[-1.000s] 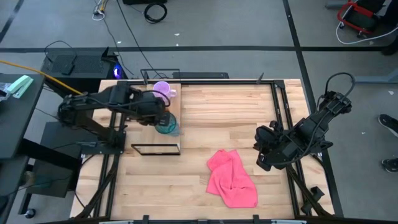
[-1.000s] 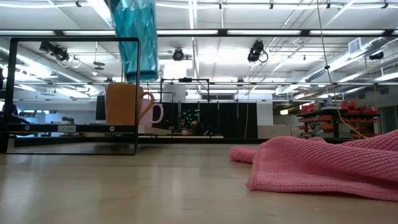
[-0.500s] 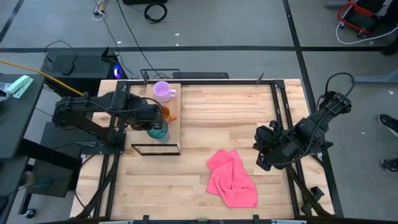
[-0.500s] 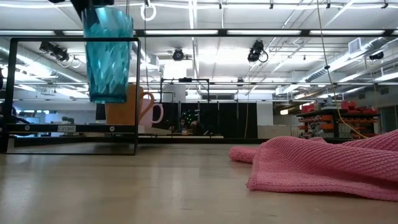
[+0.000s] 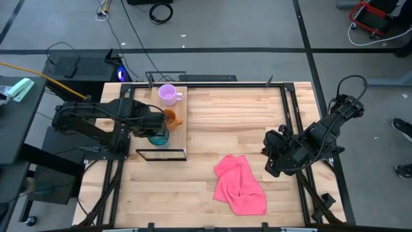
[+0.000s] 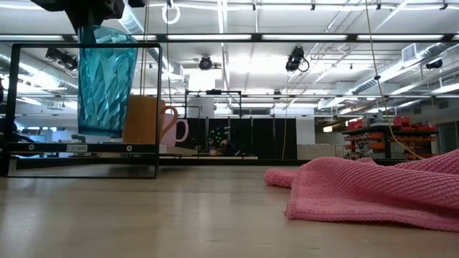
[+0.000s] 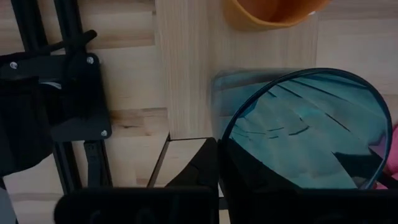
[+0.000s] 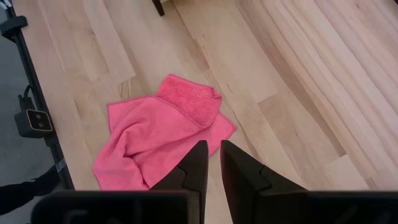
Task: Stack small to large cups/mugs on shelf
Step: Put the blue cup on the shelf
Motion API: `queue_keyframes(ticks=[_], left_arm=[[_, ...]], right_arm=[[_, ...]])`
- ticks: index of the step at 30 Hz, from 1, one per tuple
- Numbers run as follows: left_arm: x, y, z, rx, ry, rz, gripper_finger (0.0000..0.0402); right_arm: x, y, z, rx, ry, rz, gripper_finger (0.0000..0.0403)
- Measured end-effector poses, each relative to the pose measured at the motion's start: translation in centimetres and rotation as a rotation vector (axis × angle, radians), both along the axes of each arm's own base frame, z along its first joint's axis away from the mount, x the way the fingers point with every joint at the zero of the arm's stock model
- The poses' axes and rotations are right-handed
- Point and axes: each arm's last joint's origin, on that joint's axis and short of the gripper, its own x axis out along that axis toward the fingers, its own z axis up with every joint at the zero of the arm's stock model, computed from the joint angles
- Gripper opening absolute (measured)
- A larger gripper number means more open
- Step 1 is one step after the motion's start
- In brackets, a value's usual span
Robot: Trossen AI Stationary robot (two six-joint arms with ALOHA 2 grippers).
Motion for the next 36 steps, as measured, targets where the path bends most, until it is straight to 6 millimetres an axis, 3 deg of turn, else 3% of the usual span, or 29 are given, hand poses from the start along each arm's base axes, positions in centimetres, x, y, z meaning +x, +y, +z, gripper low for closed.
queue_keyframes(ticks=[36], left_arm=[[1.8,-0.5,-1.0,-0.003,-0.004,-0.064,0.001]], right_arm=[[0.0,0.0,0.0,0.008,-0.004,-0.006,0.005]])
